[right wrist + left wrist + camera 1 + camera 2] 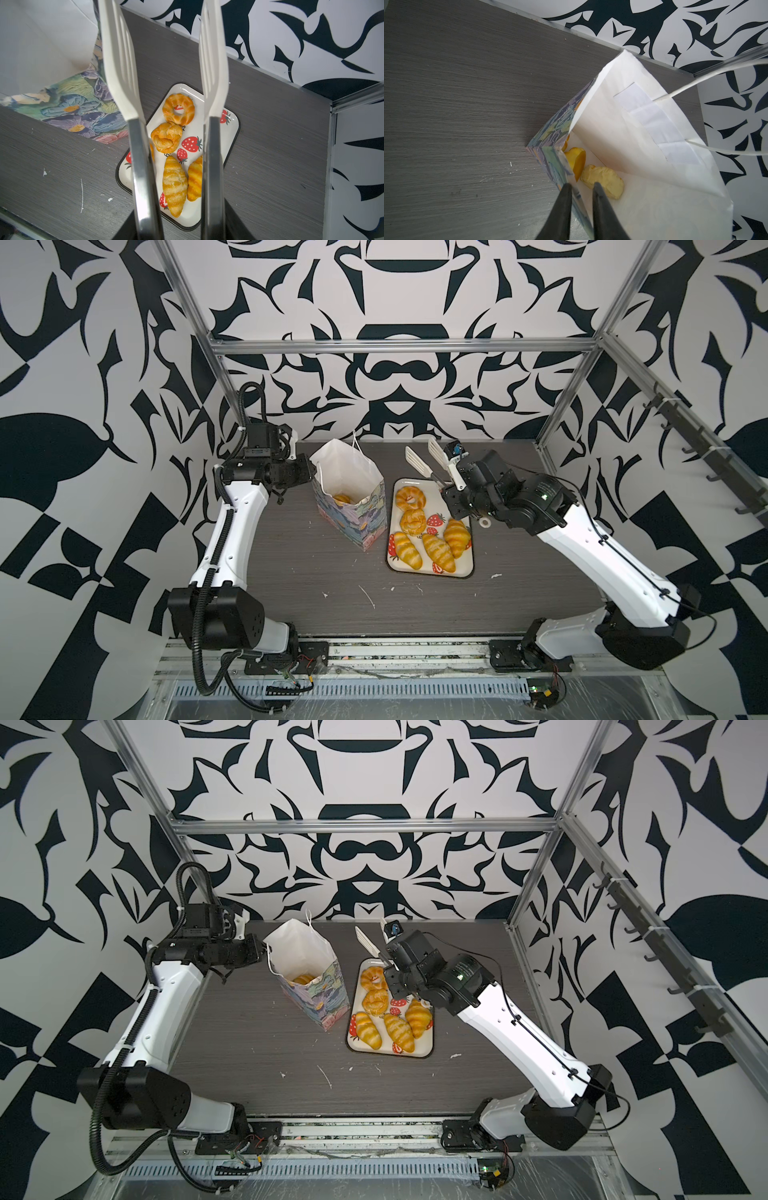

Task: Pack bread into a paper bag
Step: Move the bread onto the tray.

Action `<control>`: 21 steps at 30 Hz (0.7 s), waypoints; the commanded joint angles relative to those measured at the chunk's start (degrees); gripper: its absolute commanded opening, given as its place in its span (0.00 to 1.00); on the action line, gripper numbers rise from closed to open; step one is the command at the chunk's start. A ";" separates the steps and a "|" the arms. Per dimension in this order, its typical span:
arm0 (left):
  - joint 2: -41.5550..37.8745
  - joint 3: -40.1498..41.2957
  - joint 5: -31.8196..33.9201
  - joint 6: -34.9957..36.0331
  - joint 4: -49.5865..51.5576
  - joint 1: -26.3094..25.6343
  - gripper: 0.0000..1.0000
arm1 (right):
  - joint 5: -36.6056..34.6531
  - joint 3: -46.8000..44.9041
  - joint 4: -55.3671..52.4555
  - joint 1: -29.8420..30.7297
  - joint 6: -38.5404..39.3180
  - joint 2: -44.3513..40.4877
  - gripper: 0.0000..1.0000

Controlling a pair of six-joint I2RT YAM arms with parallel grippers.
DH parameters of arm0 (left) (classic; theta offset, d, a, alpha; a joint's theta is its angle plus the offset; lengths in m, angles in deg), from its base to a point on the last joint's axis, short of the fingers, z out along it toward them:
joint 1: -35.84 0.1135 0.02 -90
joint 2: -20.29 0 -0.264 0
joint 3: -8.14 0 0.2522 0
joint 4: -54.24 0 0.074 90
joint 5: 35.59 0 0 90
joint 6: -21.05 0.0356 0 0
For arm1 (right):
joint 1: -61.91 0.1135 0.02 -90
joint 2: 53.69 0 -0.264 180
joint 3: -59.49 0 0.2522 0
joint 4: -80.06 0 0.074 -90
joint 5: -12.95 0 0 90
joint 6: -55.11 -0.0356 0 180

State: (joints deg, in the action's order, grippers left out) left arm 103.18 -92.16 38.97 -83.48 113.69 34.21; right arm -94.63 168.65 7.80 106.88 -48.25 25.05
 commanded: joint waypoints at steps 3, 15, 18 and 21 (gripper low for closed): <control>-1.08 0.76 -0.08 0.24 1.59 -0.22 0.23 | 2.97 -4.59 2.62 -2.65 -1.33 -2.20 0.49; -1.07 0.87 -0.53 0.12 1.59 -0.31 0.23 | 9.50 -15.06 5.76 -4.89 -3.83 -2.02 0.50; -1.36 1.17 -0.35 0.24 1.59 -0.31 0.23 | 10.80 -17.05 6.25 -5.20 -4.41 -1.84 0.50; -1.51 1.63 -0.14 0.24 1.53 -0.31 0.23 | 12.20 -19.23 7.19 -5.42 -4.99 -1.53 0.51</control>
State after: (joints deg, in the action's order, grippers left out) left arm 103.16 -92.16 38.97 -83.48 113.67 34.19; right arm -84.25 150.29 11.93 101.76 -51.73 24.24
